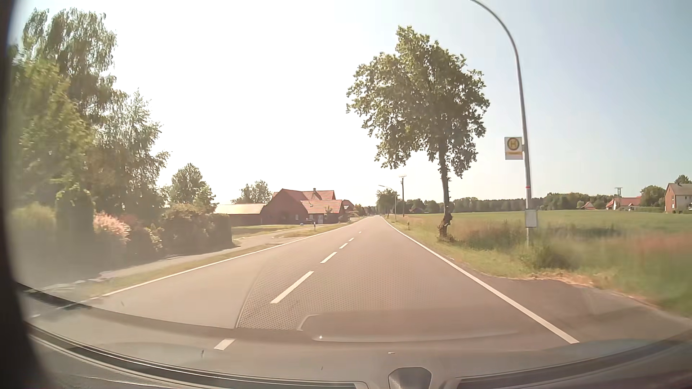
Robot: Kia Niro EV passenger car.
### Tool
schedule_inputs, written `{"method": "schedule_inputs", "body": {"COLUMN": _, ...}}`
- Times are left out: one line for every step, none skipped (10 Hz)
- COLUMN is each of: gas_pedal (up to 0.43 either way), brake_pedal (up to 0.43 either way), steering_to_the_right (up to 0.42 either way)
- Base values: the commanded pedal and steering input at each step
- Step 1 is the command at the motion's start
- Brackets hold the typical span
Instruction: Follow the waypoints while adhering to traffic rules and regulations
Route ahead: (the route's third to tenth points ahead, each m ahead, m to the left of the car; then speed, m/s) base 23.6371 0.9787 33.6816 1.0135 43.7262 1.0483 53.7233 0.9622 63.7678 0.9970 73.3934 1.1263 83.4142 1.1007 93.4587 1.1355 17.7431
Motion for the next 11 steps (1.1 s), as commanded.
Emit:
{"method": "schedule_inputs", "body": {"gas_pedal": 0.287, "brake_pedal": 0.006, "steering_to_the_right": 0.004}}
{"method": "schedule_inputs", "body": {"gas_pedal": 0.28, "brake_pedal": 0.006, "steering_to_the_right": 0.004}}
{"method": "schedule_inputs", "body": {"gas_pedal": 0.268, "brake_pedal": 0.006, "steering_to_the_right": 0.004}}
{"method": "schedule_inputs", "body": {"gas_pedal": 0.268, "brake_pedal": 0.006, "steering_to_the_right": 0.004}}
{"method": "schedule_inputs", "body": {"gas_pedal": 0.268, "brake_pedal": 0.006, "steering_to_the_right": 0.004}}
{"method": "schedule_inputs", "body": {"gas_pedal": 0.268, "brake_pedal": 0.006, "steering_to_the_right": 0.004}}
{"method": "schedule_inputs", "body": {"gas_pedal": 0.268, "brake_pedal": 0.006, "steering_to_the_right": 0.004}}
{"method": "schedule_inputs", "body": {"gas_pedal": 0.268, "brake_pedal": 0.006, "steering_to_the_right": 0.004}}
{"method": "schedule_inputs", "body": {"gas_pedal": 0.268, "brake_pedal": 0.006, "steering_to_the_right": 0.004}}
{"method": "schedule_inputs", "body": {"gas_pedal": 0.268, "brake_pedal": 0.006, "steering_to_the_right": 0.004}}
{"method": "schedule_inputs", "body": {"gas_pedal": 0.268, "brake_pedal": 0.006, "steering_to_the_right": 0.004}}
